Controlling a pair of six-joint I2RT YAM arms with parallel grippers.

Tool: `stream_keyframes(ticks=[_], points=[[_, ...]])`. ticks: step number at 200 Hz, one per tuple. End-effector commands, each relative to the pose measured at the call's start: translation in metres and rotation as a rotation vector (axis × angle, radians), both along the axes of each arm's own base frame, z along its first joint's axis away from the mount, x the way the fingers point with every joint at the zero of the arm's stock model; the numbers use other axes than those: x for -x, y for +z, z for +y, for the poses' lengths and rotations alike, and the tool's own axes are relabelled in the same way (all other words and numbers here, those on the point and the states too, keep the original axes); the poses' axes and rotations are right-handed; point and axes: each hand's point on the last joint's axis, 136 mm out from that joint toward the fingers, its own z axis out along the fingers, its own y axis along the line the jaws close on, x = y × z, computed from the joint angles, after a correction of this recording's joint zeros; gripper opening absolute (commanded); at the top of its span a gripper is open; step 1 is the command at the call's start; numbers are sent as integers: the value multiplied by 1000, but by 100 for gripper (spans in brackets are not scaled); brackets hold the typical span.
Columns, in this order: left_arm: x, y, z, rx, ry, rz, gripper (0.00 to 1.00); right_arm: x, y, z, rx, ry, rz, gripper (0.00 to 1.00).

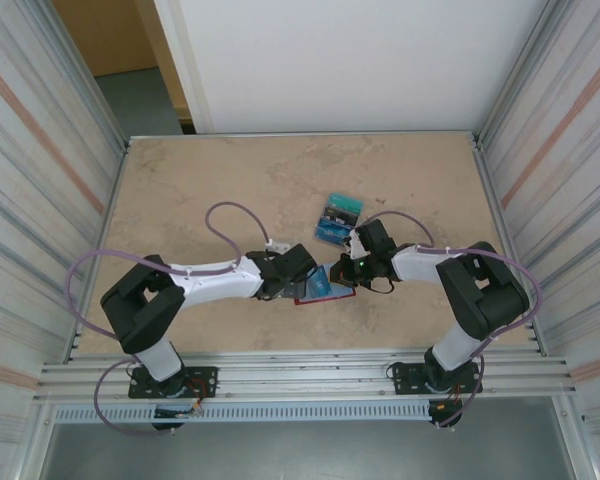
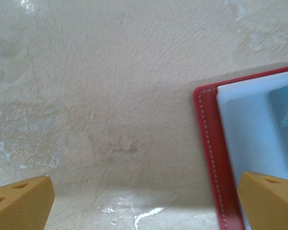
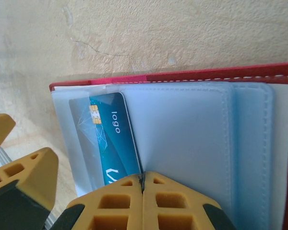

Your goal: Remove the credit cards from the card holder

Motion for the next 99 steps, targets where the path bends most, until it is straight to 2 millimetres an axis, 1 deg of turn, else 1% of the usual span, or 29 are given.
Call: stream_keyframes(ticks=[1,27,67,99], points=[[-11,20,-1,-6,-11,-51,99,1,4,-5,7,-24,-3,0],[-15,19,-9,-5,-33,-51,99,1,6,-5,5,-25,-3,0],[-15,5,-17,-7,-49,-18,99,2,8,-6,8,-27,-6,0],[-13,-8,-20,-11,-56,11,99,3,9,-6,6,-24,-9,8]])
